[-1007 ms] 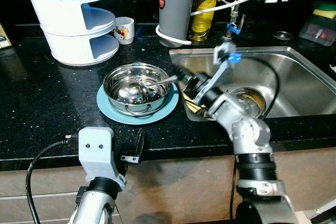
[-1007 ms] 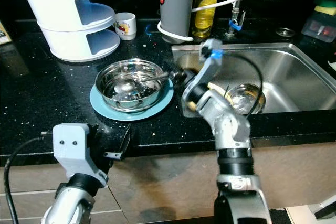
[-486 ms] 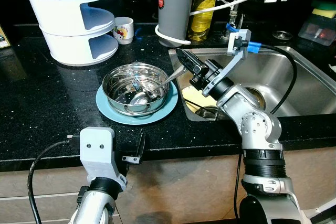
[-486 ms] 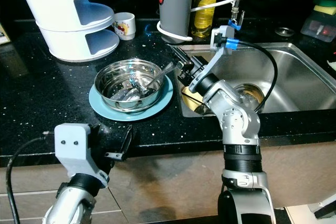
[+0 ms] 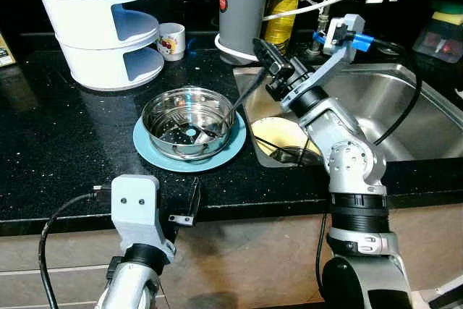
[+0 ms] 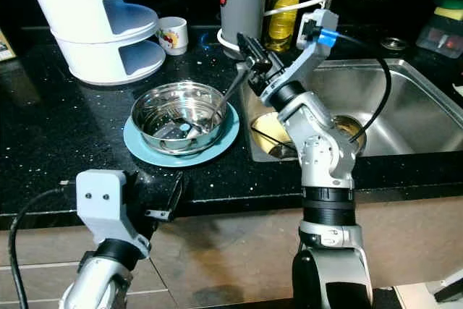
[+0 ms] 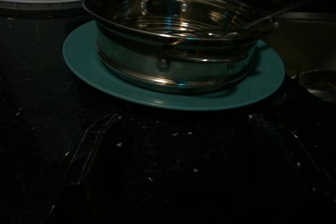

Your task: Kitchen organization

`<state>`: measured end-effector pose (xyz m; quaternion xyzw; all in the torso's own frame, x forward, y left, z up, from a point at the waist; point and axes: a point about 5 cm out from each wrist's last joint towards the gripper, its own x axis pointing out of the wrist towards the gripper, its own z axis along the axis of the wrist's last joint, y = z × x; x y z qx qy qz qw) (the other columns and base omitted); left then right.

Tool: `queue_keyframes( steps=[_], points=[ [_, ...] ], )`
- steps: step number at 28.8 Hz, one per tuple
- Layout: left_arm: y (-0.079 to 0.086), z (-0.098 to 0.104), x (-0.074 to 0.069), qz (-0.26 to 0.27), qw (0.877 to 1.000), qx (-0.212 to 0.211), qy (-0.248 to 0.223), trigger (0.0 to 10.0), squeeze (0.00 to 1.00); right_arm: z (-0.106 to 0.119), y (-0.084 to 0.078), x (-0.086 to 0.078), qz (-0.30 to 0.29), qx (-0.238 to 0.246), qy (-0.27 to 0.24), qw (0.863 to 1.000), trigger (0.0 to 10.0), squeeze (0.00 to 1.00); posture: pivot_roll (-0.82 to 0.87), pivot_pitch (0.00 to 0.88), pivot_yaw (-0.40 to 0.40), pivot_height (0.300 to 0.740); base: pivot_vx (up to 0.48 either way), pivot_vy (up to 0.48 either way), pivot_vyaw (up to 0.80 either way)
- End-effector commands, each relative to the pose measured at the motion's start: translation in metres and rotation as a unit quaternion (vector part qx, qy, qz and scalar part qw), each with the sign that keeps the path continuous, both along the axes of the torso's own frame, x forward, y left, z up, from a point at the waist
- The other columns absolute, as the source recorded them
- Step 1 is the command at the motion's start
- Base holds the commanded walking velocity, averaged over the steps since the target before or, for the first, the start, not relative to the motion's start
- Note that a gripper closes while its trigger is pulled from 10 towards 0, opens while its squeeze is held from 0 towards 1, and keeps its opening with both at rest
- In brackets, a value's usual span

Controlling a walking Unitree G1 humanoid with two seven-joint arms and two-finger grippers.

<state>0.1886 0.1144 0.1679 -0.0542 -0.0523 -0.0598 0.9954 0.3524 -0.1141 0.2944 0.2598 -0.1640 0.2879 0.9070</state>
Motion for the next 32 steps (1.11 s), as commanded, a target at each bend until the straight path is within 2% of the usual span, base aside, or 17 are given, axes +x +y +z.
queue_keyframes(
  steps=[1, 11, 12, 13, 14, 15, 16, 19, 20, 22, 29, 32],
  points=[
    [-0.001, -0.001, 0.000, -0.004, 1.000, 0.008, 0.004, 10.0, 0.00, 0.002, -0.001, 0.003, -0.018, 0.003, 0.001, 1.000, 0.0, 0.00, 0.08, 0.000, -0.037, 0.740, 0.000, 0.000, 0.00],
    [-0.005, 0.004, 0.002, -0.012, 1.000, 0.021, -0.012, 10.0, 0.00, 0.010, 0.003, 0.005, -0.011, 0.015, -0.004, 1.000, 0.0, 0.00, 0.08, 0.000, -0.038, 0.740, 0.000, 0.000, 0.00],
    [-0.005, 0.004, 0.003, -0.012, 1.000, 0.021, -0.013, 10.0, 0.00, 0.009, 0.007, 0.004, 0.007, 0.003, -0.001, 1.000, 0.0, 0.00, 0.08, 0.000, -0.038, 0.740, 0.000, 0.000, 0.00],
    [-0.005, 0.004, 0.003, -0.013, 1.000, 0.021, -0.013, 10.0, 0.00, 0.003, 0.016, 0.003, 0.028, -0.036, 0.011, 0.999, 0.0, 0.00, 0.08, 0.000, -0.039, 0.740, 0.000, 0.000, 0.00],
    [-0.005, 0.004, 0.003, -0.013, 1.000, 0.021, -0.013, 10.0, 0.00, -0.007, 0.023, 0.005, 0.023, -0.095, 0.032, 0.995, 5.5, 0.00, 0.08, 0.000, -0.039, 0.740, 0.000, 0.000, 0.00],
    [-0.005, 0.004, 0.003, -0.013, 1.000, 0.021, -0.013, 10.0, 0.00, -0.014, 0.026, 0.006, 0.014, -0.136, 0.046, 0.989, 5.5, 0.00, 0.08, 0.000, -0.038, 0.740, 0.000, 0.000, 0.00],
    [-0.005, 0.004, 0.003, -0.013, 1.000, 0.021, -0.013, 10.0, 0.00, -0.022, 0.029, 0.008, 0.010, -0.171, 0.063, 0.983, 10.0, 0.00, 0.08, 0.000, -0.038, 0.740, 0.000, 0.000, 0.00],
    [-0.005, 0.004, 0.004, -0.013, 1.000, 0.022, -0.012, 10.0, 0.00, -0.030, 0.031, 0.010, 0.004, -0.200, 0.072, 0.977, 10.0, 0.00, 0.08, 0.000, -0.039, 0.740, 0.000, 0.000, 0.00],
    [-0.005, 0.004, 0.004, -0.014, 1.000, 0.022, -0.012, 10.0, 0.00, -0.035, 0.032, 0.011, -0.003, -0.212, 0.082, 0.974, 10.0, 1.00, 0.08, 0.000, -0.039, 0.740, 0.000, 0.000, 0.00],
    [-0.005, 0.004, 0.004, -0.014, 1.000, 0.022, -0.012, 10.0, 0.00, -0.038, 0.032, 0.012, -0.009, -0.218, 0.088, 0.972, 10.0, 1.00, 0.08, 0.000, -0.040, 0.740, 0.000, 0.000, 0.00],
    [-0.006, 0.004, 0.004, -0.015, 1.000, 0.023, -0.013, 10.0, 0.00, -0.051, 0.038, 0.015, -0.005, -0.188, 0.134, 0.973, 10.0, 1.00, 0.08, 0.000, -0.042, 0.740, 0.000, 0.000, 0.00],
    [-0.005, 0.004, 0.004, -0.014, 1.000, 0.023, -0.013, 10.0, 0.00, -0.054, 0.036, 0.020, -0.021, -0.179, 0.153, 0.972, 10.0, 1.00, 0.09, 0.000, -0.049, 0.740, 0.000, 0.000, 0.00]
  ],
)
